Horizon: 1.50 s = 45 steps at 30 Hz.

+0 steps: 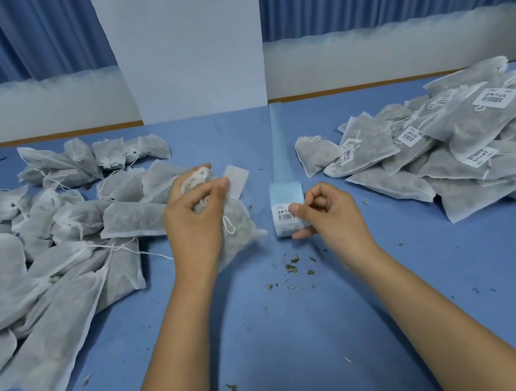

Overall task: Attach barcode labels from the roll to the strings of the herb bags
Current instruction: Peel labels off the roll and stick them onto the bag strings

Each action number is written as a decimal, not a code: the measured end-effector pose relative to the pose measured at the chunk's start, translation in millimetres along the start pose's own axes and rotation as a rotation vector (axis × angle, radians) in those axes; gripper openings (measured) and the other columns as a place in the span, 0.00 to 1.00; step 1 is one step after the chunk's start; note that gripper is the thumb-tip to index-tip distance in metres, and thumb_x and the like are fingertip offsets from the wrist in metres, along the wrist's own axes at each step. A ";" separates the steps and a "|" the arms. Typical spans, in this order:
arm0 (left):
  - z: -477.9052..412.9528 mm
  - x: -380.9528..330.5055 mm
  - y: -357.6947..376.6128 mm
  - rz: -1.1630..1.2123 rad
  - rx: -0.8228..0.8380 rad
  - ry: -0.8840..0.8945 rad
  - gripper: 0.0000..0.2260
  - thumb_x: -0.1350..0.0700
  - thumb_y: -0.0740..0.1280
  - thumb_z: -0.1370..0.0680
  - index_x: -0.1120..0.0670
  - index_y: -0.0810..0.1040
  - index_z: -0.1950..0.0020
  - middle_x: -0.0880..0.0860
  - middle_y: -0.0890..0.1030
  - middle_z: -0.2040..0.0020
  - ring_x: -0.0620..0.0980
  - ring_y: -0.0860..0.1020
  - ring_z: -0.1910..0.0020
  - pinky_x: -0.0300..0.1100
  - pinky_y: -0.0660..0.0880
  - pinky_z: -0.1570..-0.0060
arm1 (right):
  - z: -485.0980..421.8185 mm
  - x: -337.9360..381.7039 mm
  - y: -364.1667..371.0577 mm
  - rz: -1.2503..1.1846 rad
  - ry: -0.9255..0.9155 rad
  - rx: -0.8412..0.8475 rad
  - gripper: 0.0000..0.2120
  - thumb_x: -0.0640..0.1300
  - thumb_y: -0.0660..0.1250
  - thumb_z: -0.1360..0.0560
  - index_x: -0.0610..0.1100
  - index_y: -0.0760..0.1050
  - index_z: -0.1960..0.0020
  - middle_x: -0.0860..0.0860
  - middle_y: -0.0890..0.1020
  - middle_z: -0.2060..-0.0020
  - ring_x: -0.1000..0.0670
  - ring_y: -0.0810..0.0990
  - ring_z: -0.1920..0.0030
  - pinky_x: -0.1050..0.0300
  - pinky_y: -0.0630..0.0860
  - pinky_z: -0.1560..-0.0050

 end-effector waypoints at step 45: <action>37.2 -34.9 62.5 -0.167 0.574 0.307 0.25 0.69 0.71 0.26 0.58 0.73 0.31 0.55 0.65 0.28 0.45 0.65 0.28 0.33 0.67 0.35 | 30.6 44.3 24.1 0.042 -0.257 0.140 0.12 0.39 0.70 0.25 0.51 0.74 0.64 0.32 0.73 0.64 0.49 0.68 0.68 0.63 0.65 0.71</action>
Point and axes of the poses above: each hand's wrist, its own z-axis away from the middle knuckle, its own y-axis out of the palm, x = y × z, the point moved 9 cm from there along -z, towards the middle knuckle
